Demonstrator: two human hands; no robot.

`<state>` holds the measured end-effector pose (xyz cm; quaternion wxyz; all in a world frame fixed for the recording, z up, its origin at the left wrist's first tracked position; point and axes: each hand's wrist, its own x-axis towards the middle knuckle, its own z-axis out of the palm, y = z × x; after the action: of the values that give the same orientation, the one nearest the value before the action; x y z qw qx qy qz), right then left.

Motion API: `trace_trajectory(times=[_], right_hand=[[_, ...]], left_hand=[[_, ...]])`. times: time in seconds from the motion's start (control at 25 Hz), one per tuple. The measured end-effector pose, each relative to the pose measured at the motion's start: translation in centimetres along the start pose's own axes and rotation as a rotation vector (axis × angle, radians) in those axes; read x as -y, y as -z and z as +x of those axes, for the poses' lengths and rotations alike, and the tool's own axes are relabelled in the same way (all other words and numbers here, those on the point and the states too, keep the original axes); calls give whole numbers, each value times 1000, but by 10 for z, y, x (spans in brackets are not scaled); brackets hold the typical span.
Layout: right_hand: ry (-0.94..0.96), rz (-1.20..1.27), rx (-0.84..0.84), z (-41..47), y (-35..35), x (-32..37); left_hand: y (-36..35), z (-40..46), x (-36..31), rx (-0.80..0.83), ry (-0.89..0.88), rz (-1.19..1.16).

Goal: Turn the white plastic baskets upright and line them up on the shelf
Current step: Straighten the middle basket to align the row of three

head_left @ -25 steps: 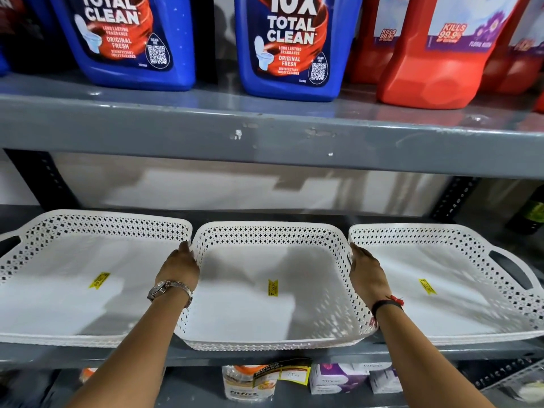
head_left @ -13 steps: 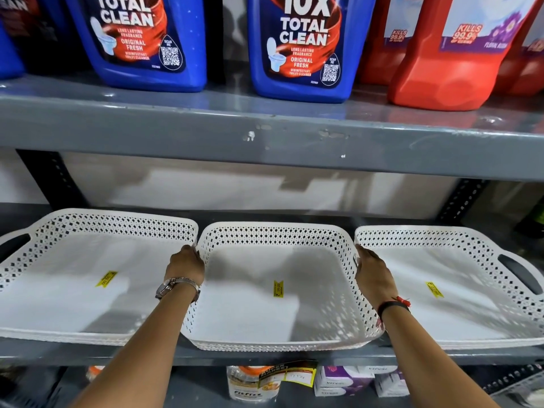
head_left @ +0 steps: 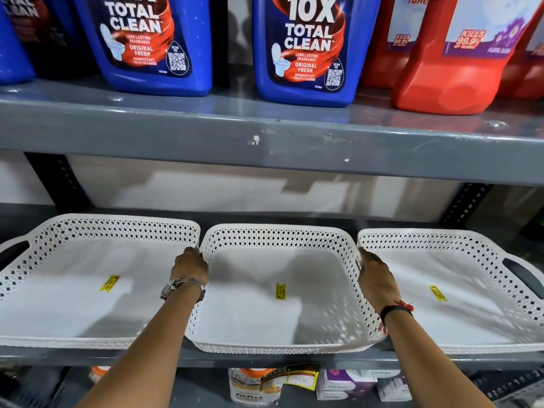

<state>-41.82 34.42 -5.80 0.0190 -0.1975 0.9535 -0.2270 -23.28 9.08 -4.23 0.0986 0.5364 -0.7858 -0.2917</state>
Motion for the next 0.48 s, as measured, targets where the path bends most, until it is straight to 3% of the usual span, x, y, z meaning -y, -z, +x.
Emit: trace_trajectory(times=[0.36,0.48], right_hand=[[4,-16,19,-1,1,2],[-5,-129,48,-4,3,3]], left_hand=[[-2,-2,7,-14,-70,64],[-2,-4,12,3,-127,156]])
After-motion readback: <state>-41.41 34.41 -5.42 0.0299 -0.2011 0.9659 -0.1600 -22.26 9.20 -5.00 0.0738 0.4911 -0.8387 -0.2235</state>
